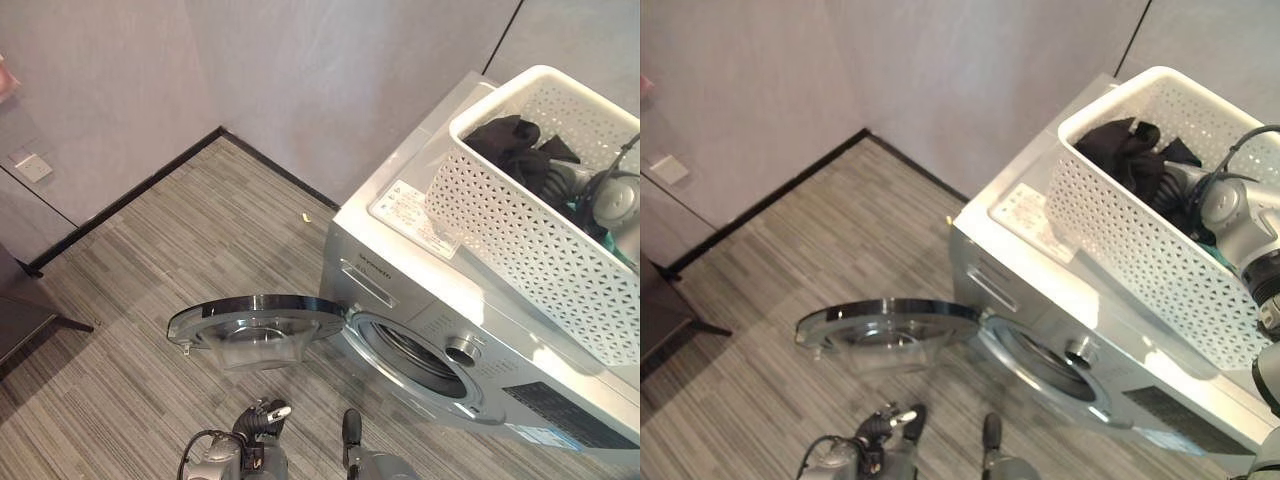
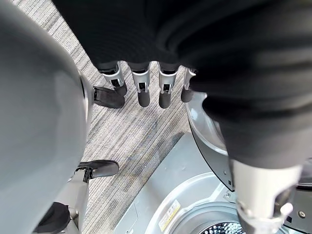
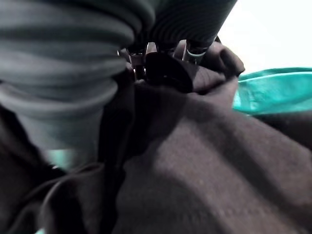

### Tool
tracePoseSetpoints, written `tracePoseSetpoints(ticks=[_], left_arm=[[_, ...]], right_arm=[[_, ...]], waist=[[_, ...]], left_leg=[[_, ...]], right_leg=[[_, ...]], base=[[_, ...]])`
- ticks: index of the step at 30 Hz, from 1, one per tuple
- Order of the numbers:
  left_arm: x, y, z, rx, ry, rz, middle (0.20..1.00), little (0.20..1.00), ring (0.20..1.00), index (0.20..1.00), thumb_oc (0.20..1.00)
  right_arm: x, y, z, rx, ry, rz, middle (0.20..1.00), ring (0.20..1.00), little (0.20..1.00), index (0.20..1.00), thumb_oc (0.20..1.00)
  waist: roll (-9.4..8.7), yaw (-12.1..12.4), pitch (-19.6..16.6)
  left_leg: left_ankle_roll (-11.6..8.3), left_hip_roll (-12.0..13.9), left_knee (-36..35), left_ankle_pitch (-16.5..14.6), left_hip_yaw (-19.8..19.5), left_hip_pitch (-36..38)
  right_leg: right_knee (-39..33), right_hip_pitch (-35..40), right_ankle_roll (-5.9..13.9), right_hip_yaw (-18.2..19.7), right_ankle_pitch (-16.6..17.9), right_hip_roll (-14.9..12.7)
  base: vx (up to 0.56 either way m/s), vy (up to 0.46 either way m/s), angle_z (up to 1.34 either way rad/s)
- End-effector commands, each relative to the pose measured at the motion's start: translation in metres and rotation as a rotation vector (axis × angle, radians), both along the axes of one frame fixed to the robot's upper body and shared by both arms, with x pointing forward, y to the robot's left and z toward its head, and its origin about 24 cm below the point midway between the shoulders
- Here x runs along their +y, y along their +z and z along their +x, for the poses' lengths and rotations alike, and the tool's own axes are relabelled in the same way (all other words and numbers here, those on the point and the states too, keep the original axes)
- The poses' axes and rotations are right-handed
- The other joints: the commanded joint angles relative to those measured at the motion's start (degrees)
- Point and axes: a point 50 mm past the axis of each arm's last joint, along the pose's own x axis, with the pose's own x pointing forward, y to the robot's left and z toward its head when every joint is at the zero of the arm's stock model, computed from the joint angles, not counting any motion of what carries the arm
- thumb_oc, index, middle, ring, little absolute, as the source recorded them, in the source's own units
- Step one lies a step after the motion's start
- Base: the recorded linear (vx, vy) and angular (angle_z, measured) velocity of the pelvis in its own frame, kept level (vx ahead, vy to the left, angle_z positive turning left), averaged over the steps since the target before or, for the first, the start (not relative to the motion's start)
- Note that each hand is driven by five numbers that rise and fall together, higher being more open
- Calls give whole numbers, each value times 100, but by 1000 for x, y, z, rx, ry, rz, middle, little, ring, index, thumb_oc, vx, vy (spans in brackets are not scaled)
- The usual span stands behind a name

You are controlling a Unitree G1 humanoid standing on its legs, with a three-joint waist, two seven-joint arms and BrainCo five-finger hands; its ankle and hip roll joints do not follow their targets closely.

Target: Grab the laundry basket,head to the washer,open it,put in the laundry and shut it.

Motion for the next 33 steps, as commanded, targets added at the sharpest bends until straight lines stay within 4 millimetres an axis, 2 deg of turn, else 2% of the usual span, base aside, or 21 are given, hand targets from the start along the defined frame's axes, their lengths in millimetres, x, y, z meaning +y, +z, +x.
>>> tracePoseSetpoints(ticks=[1, 4, 5, 6, 7, 8, 10, 11, 12, 16, 24, 28, 32, 33], left_arm=[[-8, -2, 3, 8, -81, 10, 1000, 1000, 1000, 1000, 1000], [-6, -3, 2, 16, -69, 20, 1000, 1000, 1000, 1000, 1000], [-4, -4, 0, 25, -55, 30, 1000, 1000, 1000, 1000, 1000], [-4, -4, 0, 25, -55, 30, 1000, 1000, 1000, 1000, 1000], [-3, -4, 0, 28, -47, 38, 1000, 1000, 1000, 1000, 1000], [-3, -4, 0, 28, -47, 38, 1000, 1000, 1000, 1000, 1000], [-1, -5, -1, 31, -30, 47, 1000, 1000, 1000, 1000, 1000], [2, -4, 1, 29, -12, 57, 1000, 1000, 1000, 1000, 1000], [2, -4, 1, 29, -12, 58, 1000, 1000, 1000, 1000, 1000], [6, -5, -1, 36, 9, 71, 1000, 1000, 1000, 1000, 1000], [13, -8, -9, 69, 42, 91, 1000, 1000, 1000, 1000, 1000], [13, -9, -10, 77, 40, 98, 1000, 1000, 1000, 1000, 1000], [13, -8, -8, 72, 48, 106, 1000, 1000, 1000, 1000, 1000], [13, -8, -8, 72, 47, 106, 1000, 1000, 1000, 1000, 1000]], right_arm=[[4, -51, -2, 188, 13, -50, 200, 200, 200, 200, 200], [0, -40, 0, 107, -13, -16, 200, 200, 200, 200, 200], [-2, -28, 2, 32, -35, 21, 200, 200, 200, 200, 200], [-2, -28, 2, 31, -35, 21, 200, 200, 200, 200, 200], [-6, -15, 4, -54, -67, 63, 200, 200, 200, 200, 200], [-6, -15, 4, -54, -67, 63, 200, 200, 200, 200, 200], [-5, 2, 6, -165, -79, 120, 200, 200, 200, 200, 200], [-3, 19, 7, -278, -77, 174, 200, 200, 200, 200, 200], [-3, 19, 7, -278, -77, 175, 200, 200, 200, 200, 200], [-5, 58, 3, -503, -93, 267, 200, 200, 200, 200, 200], [-2, 112, -10, -762, -72, 335, 200, 200, 200, 200, 200], [1, 124, -15, -845, -56, 384, 200, 200, 200, 200, 200], [-3, 147, -30, -1000, -46, 442, 200, 200, 200, 200, 200], [-3, 146, -30, -1001, -47, 443, 200, 200, 200, 200, 200]], waist=[[-201, 152, 26], [-210, 130, -15], [-226, 120, -54], [-227, 121, -51], [-233, 108, -92], [-233, 109, -91], [-234, 93, -150], [-231, 81, -205], [-234, 86, -199], [-231, 81, -332], [-264, 68, -579], [-262, 51, -637], [-266, 28, -738], [-269, 30, -736]], left_leg=[[43, 44, 31, -382, 210, 115], [48, 45, 31, -412, 247, 159], [56, 49, 31, -431, 266, 197], [56, 49, 31, -432, 267, 200], [64, 46, 31, -458, 286, 237], [64, 46, 31, -458, 286, 238], [76, 47, 31, -496, 306, 303], [88, 51, 31, -536, 331, 372], [88, 52, 31, -538, 334, 379], [110, 48, 31, -624, 355, 525], [148, 58, 31, -752, 394, 818], [160, 47, 31, -791, 398, 882], [186, 34, 31, -859, 406, 981], [186, 34, 31, -860, 406, 984]], right_leg=[[96, -44, 235, 331, -352, -295], [81, -17, 240, 359, -353, -291], [79, 9, 243, 369, -359, -290], [79, 12, 243, 370, -359, -290], [77, 51, 240, 390, -371, -293], [77, 52, 240, 390, -371, -293], [78, 104, 238, 420, -385, -291], [86, 153, 238, 448, -408, -292], [86, 159, 238, 450, -409, -292], [106, 297, 233, 475, -463, -306], [157, 532, 225, 543, -559, -314], [187, 580, 230, 550, -584, -322], [216, 647, 242, 568, -618, -347], [217, 649, 243, 568, -619, -347]], base=[[0, 0, 0], [0, 0, 0], [0, 0, 0], [0, 0, 0], [0, 0, 0], [0, 0, 0], [26, 2, -1], [37, 5, -5], [38, 2, -5], [39, 3, -5], [38, 6, -6], [8, 2, -1], [0, 0, 0], [0, 0, 0]])
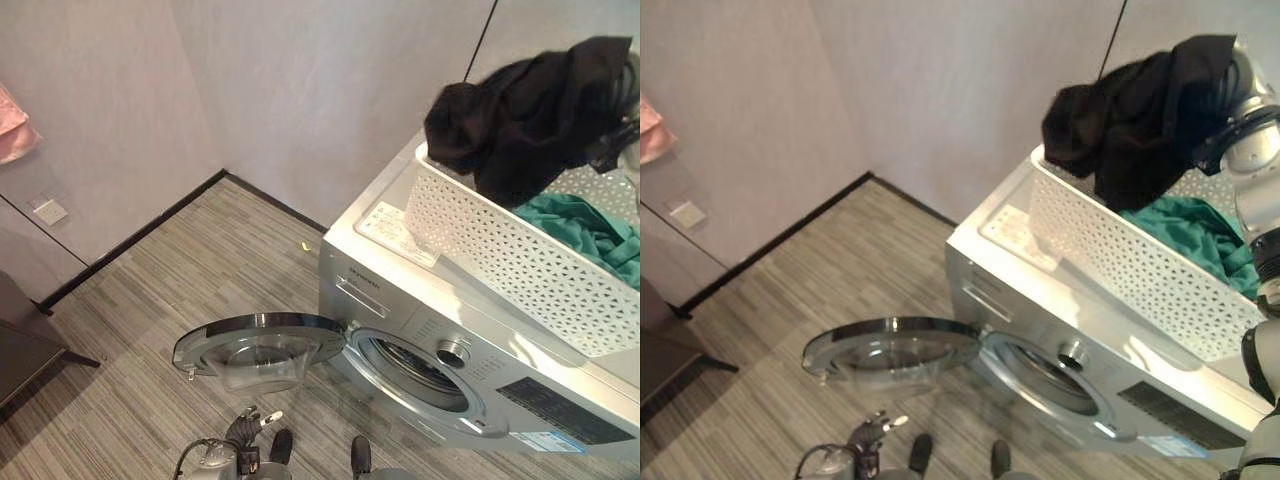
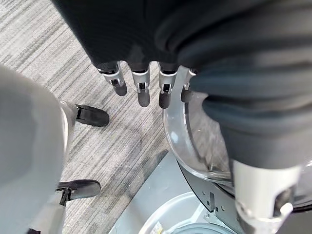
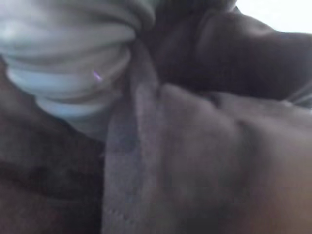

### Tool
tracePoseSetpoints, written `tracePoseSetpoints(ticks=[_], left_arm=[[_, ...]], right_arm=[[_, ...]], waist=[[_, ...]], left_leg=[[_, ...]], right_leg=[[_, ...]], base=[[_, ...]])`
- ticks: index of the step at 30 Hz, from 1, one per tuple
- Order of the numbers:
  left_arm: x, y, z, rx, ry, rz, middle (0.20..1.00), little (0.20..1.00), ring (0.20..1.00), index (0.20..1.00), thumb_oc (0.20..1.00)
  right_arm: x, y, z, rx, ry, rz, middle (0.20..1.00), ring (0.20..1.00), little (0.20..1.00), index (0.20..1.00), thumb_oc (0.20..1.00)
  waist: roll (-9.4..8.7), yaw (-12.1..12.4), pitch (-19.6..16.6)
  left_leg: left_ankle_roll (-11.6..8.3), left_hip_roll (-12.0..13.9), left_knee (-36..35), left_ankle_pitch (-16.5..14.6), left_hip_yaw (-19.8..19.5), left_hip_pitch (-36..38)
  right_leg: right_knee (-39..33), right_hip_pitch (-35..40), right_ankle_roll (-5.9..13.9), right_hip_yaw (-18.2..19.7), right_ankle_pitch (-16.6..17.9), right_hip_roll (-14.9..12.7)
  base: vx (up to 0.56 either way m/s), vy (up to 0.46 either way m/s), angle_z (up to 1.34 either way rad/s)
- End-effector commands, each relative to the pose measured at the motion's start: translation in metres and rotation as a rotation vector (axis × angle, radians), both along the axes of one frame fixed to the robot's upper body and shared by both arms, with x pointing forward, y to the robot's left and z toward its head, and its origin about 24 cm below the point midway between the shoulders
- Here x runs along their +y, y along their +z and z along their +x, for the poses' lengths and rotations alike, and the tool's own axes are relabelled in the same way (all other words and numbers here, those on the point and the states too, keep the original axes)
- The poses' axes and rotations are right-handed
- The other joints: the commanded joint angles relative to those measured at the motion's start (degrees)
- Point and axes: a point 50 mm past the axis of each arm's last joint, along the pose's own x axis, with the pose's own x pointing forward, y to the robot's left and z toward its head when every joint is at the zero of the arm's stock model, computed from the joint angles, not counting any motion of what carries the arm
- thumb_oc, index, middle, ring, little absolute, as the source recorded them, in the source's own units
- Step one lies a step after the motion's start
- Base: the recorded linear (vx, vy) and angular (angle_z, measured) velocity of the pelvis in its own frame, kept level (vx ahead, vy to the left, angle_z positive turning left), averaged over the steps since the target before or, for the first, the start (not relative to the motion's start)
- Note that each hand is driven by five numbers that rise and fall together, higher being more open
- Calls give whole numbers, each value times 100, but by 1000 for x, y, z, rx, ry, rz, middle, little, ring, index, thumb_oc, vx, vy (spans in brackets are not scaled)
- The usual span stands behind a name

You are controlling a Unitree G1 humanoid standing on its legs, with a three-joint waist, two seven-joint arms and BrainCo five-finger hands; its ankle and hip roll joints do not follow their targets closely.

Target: Grab the laundry basket,head to the washer,open it,put in the laundry and shut it.

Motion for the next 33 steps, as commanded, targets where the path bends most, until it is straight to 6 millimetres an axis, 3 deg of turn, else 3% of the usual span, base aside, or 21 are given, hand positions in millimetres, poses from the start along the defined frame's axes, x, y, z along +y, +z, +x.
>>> tracePoseSetpoints(ticks=[1, 7, 15, 21, 25, 26, 27, 28, 29, 33], left_arm=[[5, -3, -2, 34, -61, 70, 1000, 1000, 1000, 1000, 1000], [5, 0, 3, 8, -65, 87, 1000, 1000, 1000, 1000, 1000], [5, -2, -2, 13, -65, 97, 1000, 1000, 1000, 1000, 1000], [6, -1, -1, 10, -75, 115, 1000, 1000, 1000, 1000, 1000], [6, -2, -2, 15, -71, 120, 1000, 1000, 1000, 1000, 1000], [8, -3, -6, 20, -52, 116, 1000, 1000, 1000, 1000, 1000], [8, -3, -7, 21, -53, 117, 1000, 1000, 1000, 1000, 1000], [10, -3, -8, 19, -41, 119, 1000, 1000, 1000, 1000, 1000], [12, -2, -9, 17, -32, 122, 1000, 1000, 1000, 1000, 1000], [29, 0, -12, 12, 11, 166, 1000, 1000, 1000, 1000, 1000]], right_arm=[[-8, 59, -25, -284, -27, 53, 200, 200, 200, 200, 200], [-5, 71, -46, -454, -21, 30, 200, 200, 200, 200, 200], [0, 65, -60, -532, 3, 0, 200, 200, 200, 200, 200], [4, 70, -83, -658, 40, 2, 200, 200, 200, 200, 200], [14, 69, -102, -732, 89, -30, 200, 200, 200, 200, 200], [22, 71, -110, -771, 129, -41, 200, 200, 200, 200, 200], [22, 70, -110, -770, 128, -40, 200, 200, 200, 200, 200], [29, 68, -113, -782, 170, -42, 200, 200, 200, 200, 200], [31, 65, -113, -777, 181, -36, 200, 200, 200, 200, 200], [41, 59, -125, -799, 249, -49, 200, 200, 200, 200, 200]], waist=[[-375, 100, -516], [-357, 77, -611], [-349, 54, -644], [-374, -34, -647], [-363, -196, -588], [-348, -321, -528], [-342, -297, -539], [-358, -371, -450], [-347, -354, -422], [-192, -401, -181]], left_leg=[[90, 45, 33, -781, 226, 372], [177, -6, 33, -837, 283, 501], [312, -120, 109, -959, 367, 609], [464, -333, 325, -1123, 465, 585], [627, -496, 386, -1222, 645, 657], [690, -581, 419, -1254, 790, 698], [703, -573, 408, -1306, 805, 731], [712, -628, 468, -1266, 947, 703], [740, -623, 501, -1333, 1013, 721], [821, -491, 731, -1393, 1464, 604]], right_leg=[[185, 103, 247, 389, -620, -321], [283, 97, 295, 488, -590, -386], [441, 61, 380, 647, -563, -484], [589, -42, 513, 747, -478, -655], [879, -322, 656, 1026, -320, -743], [960, -488, 747, 1214, -80, -772], [958, -469, 755, 1231, -123, -763], [1007, -642, 825, 1268, 204, -798], [1030, -705, 848, 1292, 264, -771], [1463, -807, 684, 676, -170, -743]], base=[[0, 0, 0], [-3, 43, -7], [-11, 76, -10], [-48, 153, -13], [-101, 184, -21], [-41, 117, -41], [-147, 160, -53], [-63, 68, -49], [-184, 107, -65], [-179, 83, -74]])
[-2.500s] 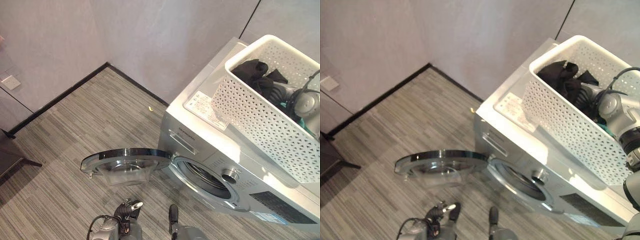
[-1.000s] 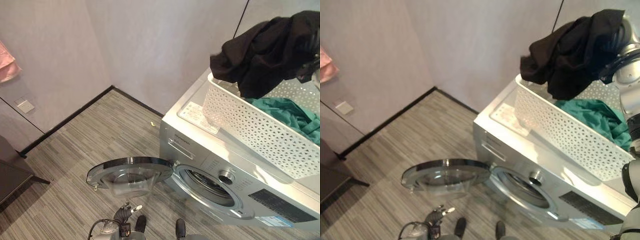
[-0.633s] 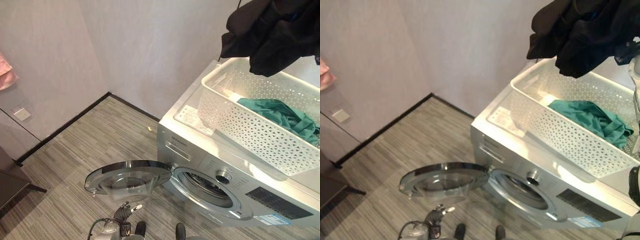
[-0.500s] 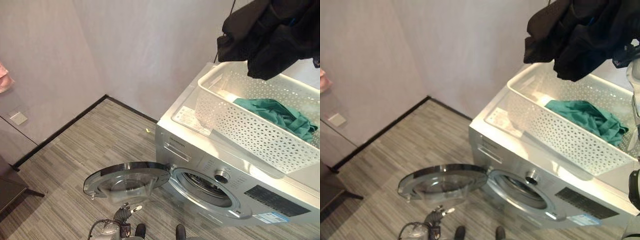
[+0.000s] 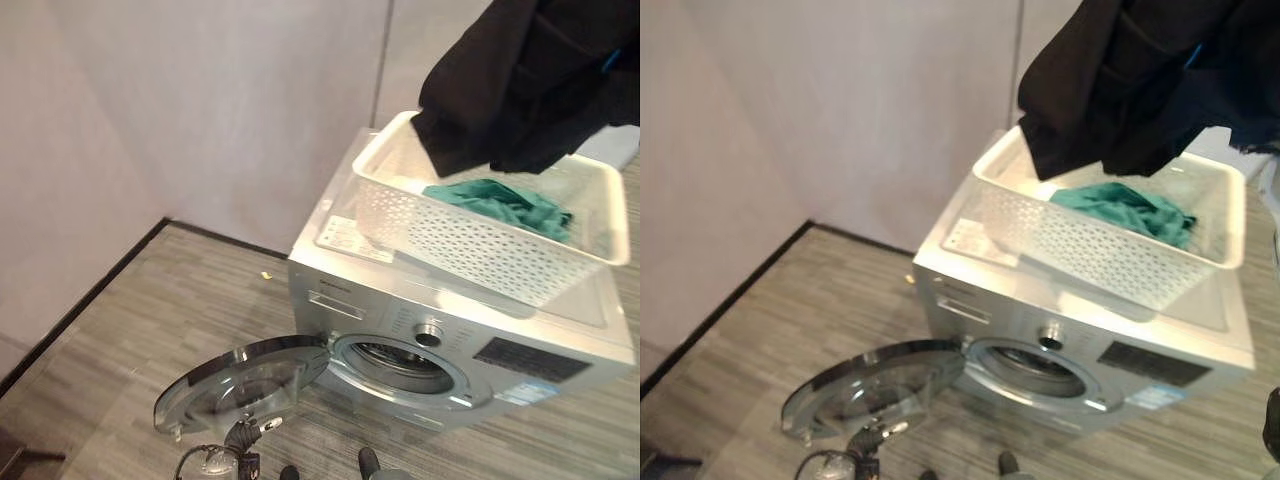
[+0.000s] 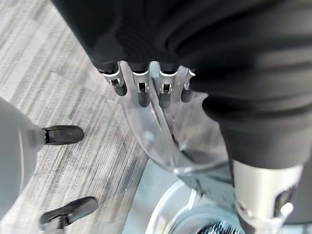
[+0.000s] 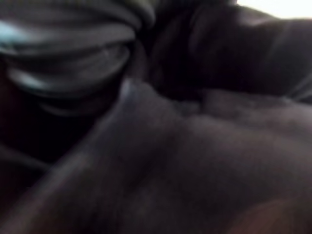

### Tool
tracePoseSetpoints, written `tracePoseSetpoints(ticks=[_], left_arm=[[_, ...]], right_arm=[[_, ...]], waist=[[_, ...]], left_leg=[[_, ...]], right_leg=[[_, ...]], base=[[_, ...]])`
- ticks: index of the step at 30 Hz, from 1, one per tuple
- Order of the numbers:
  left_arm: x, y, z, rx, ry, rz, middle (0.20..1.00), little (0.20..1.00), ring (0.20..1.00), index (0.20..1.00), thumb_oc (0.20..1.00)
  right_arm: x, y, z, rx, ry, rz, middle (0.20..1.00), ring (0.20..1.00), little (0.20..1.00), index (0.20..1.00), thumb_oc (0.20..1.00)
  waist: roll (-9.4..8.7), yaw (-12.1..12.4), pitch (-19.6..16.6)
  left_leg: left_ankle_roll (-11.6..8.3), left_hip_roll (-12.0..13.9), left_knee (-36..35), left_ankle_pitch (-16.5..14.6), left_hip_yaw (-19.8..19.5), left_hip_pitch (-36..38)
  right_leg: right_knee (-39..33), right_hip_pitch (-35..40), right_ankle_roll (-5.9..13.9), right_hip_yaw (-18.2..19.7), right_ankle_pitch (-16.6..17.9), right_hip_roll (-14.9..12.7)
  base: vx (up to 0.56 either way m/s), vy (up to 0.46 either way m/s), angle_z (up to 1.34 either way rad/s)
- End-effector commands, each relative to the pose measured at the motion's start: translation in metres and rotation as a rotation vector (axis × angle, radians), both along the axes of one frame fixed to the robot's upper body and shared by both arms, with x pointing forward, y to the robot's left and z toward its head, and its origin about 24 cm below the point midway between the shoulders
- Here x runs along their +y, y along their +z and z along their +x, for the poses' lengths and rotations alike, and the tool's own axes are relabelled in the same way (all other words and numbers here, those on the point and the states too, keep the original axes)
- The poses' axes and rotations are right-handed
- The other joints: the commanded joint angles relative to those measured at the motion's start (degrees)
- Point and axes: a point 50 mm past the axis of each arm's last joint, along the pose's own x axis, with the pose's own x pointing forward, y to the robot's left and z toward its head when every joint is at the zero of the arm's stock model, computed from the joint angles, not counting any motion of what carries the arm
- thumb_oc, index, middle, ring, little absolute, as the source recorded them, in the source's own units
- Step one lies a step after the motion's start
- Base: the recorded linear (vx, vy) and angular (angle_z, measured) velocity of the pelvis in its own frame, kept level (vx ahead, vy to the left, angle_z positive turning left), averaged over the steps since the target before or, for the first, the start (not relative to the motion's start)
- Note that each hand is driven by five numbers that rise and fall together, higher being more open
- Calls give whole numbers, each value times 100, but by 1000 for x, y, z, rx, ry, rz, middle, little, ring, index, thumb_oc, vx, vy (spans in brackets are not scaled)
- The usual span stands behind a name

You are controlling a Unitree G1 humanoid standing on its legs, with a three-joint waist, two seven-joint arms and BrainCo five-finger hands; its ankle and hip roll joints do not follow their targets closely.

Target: Grab the laundry basket,head to the washer,open it,put in the laundry and shut it.

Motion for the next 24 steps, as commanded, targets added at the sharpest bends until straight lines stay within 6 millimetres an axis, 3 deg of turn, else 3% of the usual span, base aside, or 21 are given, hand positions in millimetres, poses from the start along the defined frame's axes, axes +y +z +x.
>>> tracePoseSetpoints(ticks=[1, 4, 10, 11, 16, 20, 24], left_arm=[[20, 2, -1, -2, -21, 89, 1000, 1000, 1000, 1000, 1000], [32, 2, -9, 15, 23, 114, 1000, 1000, 1000, 1000, 1000], [34, -1, -17, 25, 75, 110, 1000, 1000, 1000, 1000, 1000], [32, 0, -16, 10, 111, 96, 1000, 1000, 1000, 1000, 1000], [32, 7, -3, -57, 156, 80, 1000, 1000, 1000, 1000, 1000], [31, 7, -2, -67, 171, 68, 1000, 1000, 1000, 1000, 1000], [23, 11, 10, -103, 144, 47, 1000, 1000, 1000, 1000, 1000]], right_arm=[[-9, 32, -26, -200, -6, 21, 200, 200, 200, 200, 200], [-5, 8, -29, -151, 45, 16, 200, 200, 200, 200, 200], [13, -8, -33, -131, 143, -4, 200, 200, 200, 200, 200], [20, -19, -31, -89, 183, -9, 200, 200, 200, 200, 200], [28, -40, -29, 4, 249, -3, 200, 200, 200, 200, 200], [36, -63, -24, 121, 341, 27, 200, 200, 200, 200, 200], [34, -89, -33, 227, 365, 39, 200, 200, 200, 200, 200]], waist=[[17, 239, -118], [69, 318, -252], [-4, 591, -653], [8, 646, -749], [34, 694, -750], [34, 738, -683], [-25, 682, -416]], left_leg=[[227, 41, 687, -1000, -88, -154], [234, 171, 661, -831, 337, -386], [230, 134, 526, -605, 694, -636], [201, 115, 436, -545, 770, -679], [83, 219, 472, -336, 767, -938], [-107, 431, 521, -116, 737, -1135], [-346, 621, 706, 227, 381, -1528]], right_leg=[[1008, -615, 134, -543, -339, -396], [1605, -184, -42, -1162, -1024, -418], [1231, 503, 39, -1116, -1014, -455], [995, 667, 112, -1033, -1009, -504], [571, 726, 10, -777, -1113, -415], [160, 851, -187, -965, -1363, -256], [80, 861, -424, -1092, -1455, 106]], base=[[-149, 35, -94], [-268, -14, -65], [-119, -90, -64], [-97, -140, -48], [-124, -161, -21], [-122, -214, -6], [-164, -232, 33]])
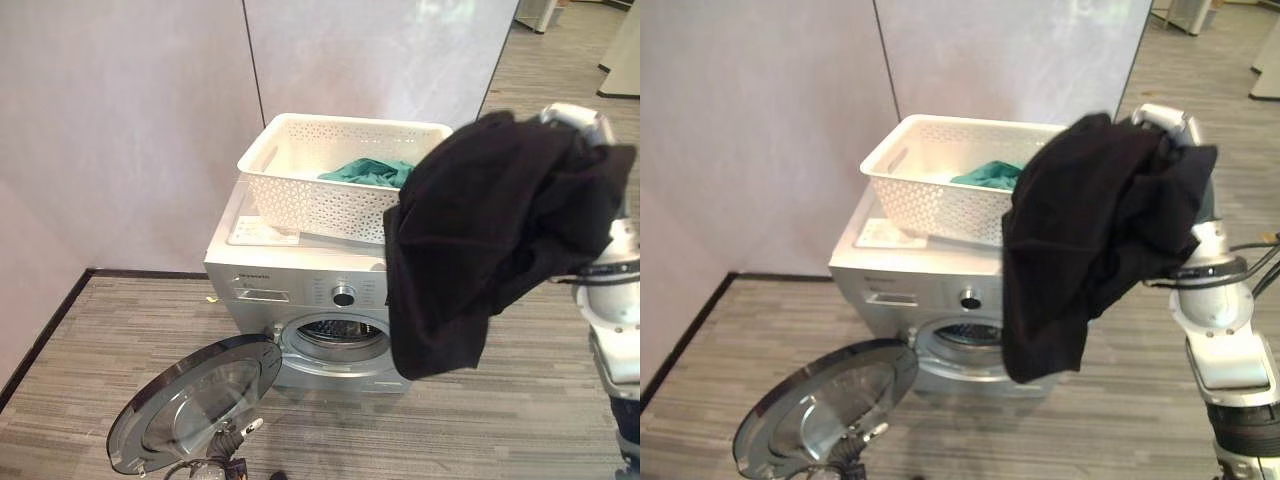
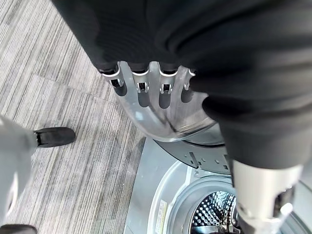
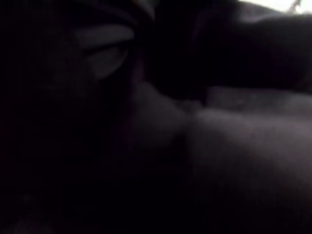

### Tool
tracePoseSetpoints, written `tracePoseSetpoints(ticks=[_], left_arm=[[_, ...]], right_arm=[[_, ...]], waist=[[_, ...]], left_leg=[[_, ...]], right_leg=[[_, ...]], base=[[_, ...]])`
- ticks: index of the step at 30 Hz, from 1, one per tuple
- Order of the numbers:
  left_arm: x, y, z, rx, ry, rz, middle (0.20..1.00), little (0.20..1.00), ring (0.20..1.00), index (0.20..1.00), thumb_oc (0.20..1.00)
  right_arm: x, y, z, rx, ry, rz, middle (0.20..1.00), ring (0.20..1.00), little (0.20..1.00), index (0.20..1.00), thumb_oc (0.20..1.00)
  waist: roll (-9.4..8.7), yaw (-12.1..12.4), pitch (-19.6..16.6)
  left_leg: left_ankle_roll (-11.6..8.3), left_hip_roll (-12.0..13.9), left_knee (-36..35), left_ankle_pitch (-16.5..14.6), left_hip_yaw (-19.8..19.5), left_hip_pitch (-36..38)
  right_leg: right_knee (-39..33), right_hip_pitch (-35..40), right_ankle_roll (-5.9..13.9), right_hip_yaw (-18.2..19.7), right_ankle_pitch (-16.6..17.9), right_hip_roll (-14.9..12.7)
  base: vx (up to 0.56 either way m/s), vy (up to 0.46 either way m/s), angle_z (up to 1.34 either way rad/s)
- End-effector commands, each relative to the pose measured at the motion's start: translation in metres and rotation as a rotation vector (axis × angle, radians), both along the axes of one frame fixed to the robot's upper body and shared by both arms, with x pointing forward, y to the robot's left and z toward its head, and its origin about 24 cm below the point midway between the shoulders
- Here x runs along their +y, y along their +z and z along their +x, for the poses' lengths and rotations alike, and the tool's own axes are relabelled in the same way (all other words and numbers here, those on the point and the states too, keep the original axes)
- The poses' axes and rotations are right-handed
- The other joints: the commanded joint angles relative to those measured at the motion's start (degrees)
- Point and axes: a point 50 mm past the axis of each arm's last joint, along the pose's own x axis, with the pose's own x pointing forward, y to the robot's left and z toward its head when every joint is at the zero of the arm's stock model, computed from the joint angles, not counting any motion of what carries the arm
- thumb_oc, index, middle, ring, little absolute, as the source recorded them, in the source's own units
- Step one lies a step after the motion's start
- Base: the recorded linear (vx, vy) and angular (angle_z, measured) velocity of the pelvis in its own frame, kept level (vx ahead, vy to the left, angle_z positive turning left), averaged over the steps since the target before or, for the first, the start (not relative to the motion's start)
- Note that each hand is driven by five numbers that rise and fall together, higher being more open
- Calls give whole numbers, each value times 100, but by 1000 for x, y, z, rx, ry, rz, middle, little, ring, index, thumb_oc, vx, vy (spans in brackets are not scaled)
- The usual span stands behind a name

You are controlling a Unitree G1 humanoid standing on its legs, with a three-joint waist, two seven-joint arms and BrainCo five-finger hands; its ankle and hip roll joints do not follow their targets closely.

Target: Grab the laundry basket,head to the washer,open it,put in the laundry and shut it.

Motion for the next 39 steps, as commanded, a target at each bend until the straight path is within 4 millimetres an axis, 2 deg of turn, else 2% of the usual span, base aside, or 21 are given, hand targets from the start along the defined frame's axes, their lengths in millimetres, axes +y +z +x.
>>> tracePoseSetpoints(ticks=[1, 4, 5, 6, 7, 8, 9, 10, 11, 12, 13, 14, 15, 17, 18, 24, 27, 28, 33, 34, 39], left_arm=[[8, 14, 31, -112, -35, 33, 1000, 1000, 1000, 1000, 1000], [3, 34, 54, -243, -122, 54, 1000, 1000, 1000, 1000, 1000], [3, 34, 54, -241, -123, 55, 1000, 1000, 1000, 1000, 1000], [1, 45, 63, -306, -156, 58, 1000, 1000, 1000, 1000, 1000], [3, 73, 84, -460, -196, 83, 1000, 1000, 1000, 1000, 1000], [4, 73, 84, -460, -196, 84, 1000, 1000, 1000, 1000, 1000], [5, 102, 97, -599, -256, 110, 1000, 1000, 1000, 1000, 1000], [6, 117, 103, -668, -290, 126, 1000, 1000, 1000, 1000, 1000], [6, 129, 107, -718, -322, 140, 1000, 1000, 1000, 1000, 1000], [6, 130, 106, -718, -322, 140, 1000, 1000, 1000, 1000, 1000], [9, 148, 112, -786, -389, 194, 1000, 1000, 1000, 1000, 1000], [11, 158, 114, -819, -432, 230, 1000, 1000, 1000, 1000, 1000], [11, 159, 113, -817, -433, 231, 1000, 1000, 1000, 1000, 1000], [11, 189, 123, -913, -581, 343, 1000, 1000, 1000, 1000, 1000], [10, 198, 125, -935, -624, 372, 1000, 1000, 1000, 1000, 1000], [-4, 215, 134, -985, -744, 392, 1000, 1000, 1000, 1000, 1000], [-15, 215, 137, -988, -779, 369, 1000, 1000, 1000, 1000, 1000], [-28, 215, 142, -995, -818, 344, 1000, 1000, 1000, 1000, 1000], [-46, 211, 146, -982, -872, 296, 1000, 1000, 1000, 1000, 1000], [-56, 211, 148, -988, -902, 281, 1000, 1000, 1000, 1000, 1000], [-67, 213, 152, -996, -935, 289, 1000, 1000, 1000, 1000, 1000]], right_arm=[[2, 23, -22, -139, 79, 48, 200, 200, 200, 200, 200], [0, 4, -25, -40, 100, 75, 200, 200, 200, 200, 200], [0, 4, -25, -39, 100, 76, 200, 200, 200, 200, 200], [-1, -2, -26, -6, 100, 73, 200, 200, 200, 200, 200], [3, -9, -24, 39, 130, 72, 200, 200, 200, 200, 200], [3, -9, -24, 38, 130, 72, 200, 200, 200, 200, 200], [11, -16, -20, 88, 195, 88, 200, 200, 200, 200, 200], [16, -22, -17, 122, 230, 98, 200, 200, 200, 200, 200], [18, -27, -16, 149, 248, 106, 200, 200, 200, 200, 200], [18, -27, -16, 149, 248, 107, 200, 200, 200, 200, 200], [18, -36, -19, 201, 269, 124, 200, 200, 200, 200, 200], [18, -41, -20, 231, 283, 139, 200, 200, 200, 200, 200], [18, -42, -21, 232, 284, 141, 200, 200, 200, 200, 200], [21, -52, -22, 305, 338, 172, 200, 200, 200, 200, 200], [21, -55, -23, 324, 346, 179, 200, 200, 200, 200, 200], [25, -58, -17, 350, 360, 201, 200, 200, 200, 200, 200], [25, -58, -15, 346, 352, 209, 200, 200, 200, 200, 200], [26, -57, -13, 333, 338, 222, 200, 200, 200, 200, 200], [25, -58, -11, 321, 309, 237, 200, 200, 200, 200, 200], [25, -59, -10, 321, 304, 247, 200, 200, 200, 200, 200], [25, -66, -10, 343, 295, 279, 200, 200, 200, 200, 200]], waist=[[-217, 172, 100], [-190, 137, 286], [-193, 126, 280], [-192, 115, 332], [-217, 170, 530], [-209, 158, 521], [-253, 180, 597], [-261, 194, 617], [-227, 176, 586], [-226, 166, 577], [-142, 117, 503], [-123, 96, 478], [-133, 93, 475], [-90, 74, 365], [-76, 65, 336], [-8, 26, 234], [12, 4, 215], [32, -41, 181], [68, -81, 165], [80, -94, 157], [76, -92, 158]], left_leg=[[-3, -92, 477, -77, -611, -926], [-122, -32, 634, 70, -707, -1194], [-126, -34, 645, 71, -727, -1208], [-167, -7, 714, 122, -738, -1294], [-262, -71, 963, 88, -1107, -1359], [-261, -63, 966, 109, -1121, -1387], [-262, -171, 1118, -195, -1603, -1250], [-256, -157, 1159, -338, -1848, -1080], [-239, -68, 1007, -355, -2026, -876], [-240, -66, 967, -311, -2034, -880], [-193, 15, 727, -211, -2115, -771], [-212, 30, 630, -133, -2077, -759], [-214, 28, 610, -121, -2079, -747], [-251, -36, 335, -89, -2153, -611], [-272, -41, 262, -57, -2114, -565], [-277, -70, -27, -37, -2033, -297], [-263, -78, -74, -38, -1989, -243], [-259, -93, -127, -48, -1934, -191], [-245, -105, -181, 10, -1864, -194], [-244, -105, -197, 12, -1847, -184], [-245, -117, -209, 10, -1847, -182]], right_leg=[[544, 23, -199, 144, -725, 137], [598, -28, -326, -86, -794, 286], [605, -31, -330, -105, -800, 290], [650, -59, -362, -193, -814, 300], [804, -167, -416, -187, -821, 288], [804, -189, -418, -198, -804, 300], [930, -347, -420, -118, -781, 252], [1015, -458, -421, -82, -762, 229], [1053, -521, -419, -58, -782, 257], [1044, -537, -420, -66, -758, 261], [1028, -497, -417, -67, -811, 321], [1020, -448, -423, -97, -833, 321], [1016, -441, -424, -102, -834, 318], [921, -332, -400, -94, -835, 316], [877, -297, -393, -111, -818, 305], [706, -176, -324, -32, -729, 259], [652, -135, -304, 18, -700, 240], [587, -108, -282, 64, -671, 220], [521, -107, -260, 85, -597, 205], [494, -99, -249, 78, -580, 189], [474, -74, -233, 52, -581, 176]], base=[[-204, -262, 70], [-147, -142, 69], [-117, -83, 74], [-189, -70, 71], [-198, -67, 60], [-229, -41, 29], [-137, 13, 22], [-116, 30, 10], [-43, 33, -6], [45, 42, -33], [65, 44, -36], [76, 43, -17], [62, 38, 11], [96, 53, 12], [100, 58, -1], [52, 40, 2], [42, 34, -4], [48, 43, -1], [-1, 30, -7], [6, 24, -9], [0, 0, 0]])
